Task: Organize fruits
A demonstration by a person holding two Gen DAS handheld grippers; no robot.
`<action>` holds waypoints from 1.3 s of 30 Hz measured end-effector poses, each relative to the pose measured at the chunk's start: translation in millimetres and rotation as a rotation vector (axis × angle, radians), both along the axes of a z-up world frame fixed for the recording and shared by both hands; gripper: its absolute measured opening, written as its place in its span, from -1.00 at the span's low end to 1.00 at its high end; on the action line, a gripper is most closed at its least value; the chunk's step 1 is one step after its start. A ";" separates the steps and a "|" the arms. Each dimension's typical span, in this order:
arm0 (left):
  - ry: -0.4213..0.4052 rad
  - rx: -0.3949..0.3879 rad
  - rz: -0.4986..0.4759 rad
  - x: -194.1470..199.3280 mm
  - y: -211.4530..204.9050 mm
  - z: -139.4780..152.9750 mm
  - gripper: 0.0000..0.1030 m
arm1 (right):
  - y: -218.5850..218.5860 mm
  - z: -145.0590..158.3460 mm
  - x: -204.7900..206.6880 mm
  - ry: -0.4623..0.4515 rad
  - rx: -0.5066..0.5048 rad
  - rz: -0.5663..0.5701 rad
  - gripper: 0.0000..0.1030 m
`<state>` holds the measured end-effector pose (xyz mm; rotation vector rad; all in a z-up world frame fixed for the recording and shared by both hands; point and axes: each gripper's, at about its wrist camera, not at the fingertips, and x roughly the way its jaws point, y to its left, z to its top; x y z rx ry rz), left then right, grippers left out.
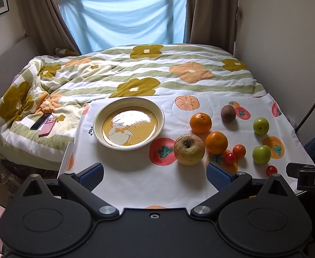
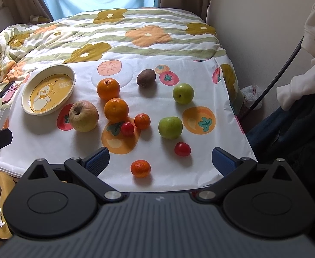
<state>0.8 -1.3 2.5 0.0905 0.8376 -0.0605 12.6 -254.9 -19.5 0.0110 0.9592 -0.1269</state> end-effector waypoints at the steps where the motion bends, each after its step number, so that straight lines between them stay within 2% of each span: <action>1: 0.000 0.000 0.000 -0.1 0.1 -0.1 1.00 | 0.0 -0.1 0.1 0.000 0.000 0.001 1.00; 39: 0.009 0.003 0.014 -1.3 4.3 -7.7 1.00 | 0.3 -1.9 -1.0 0.007 -0.002 -0.002 1.00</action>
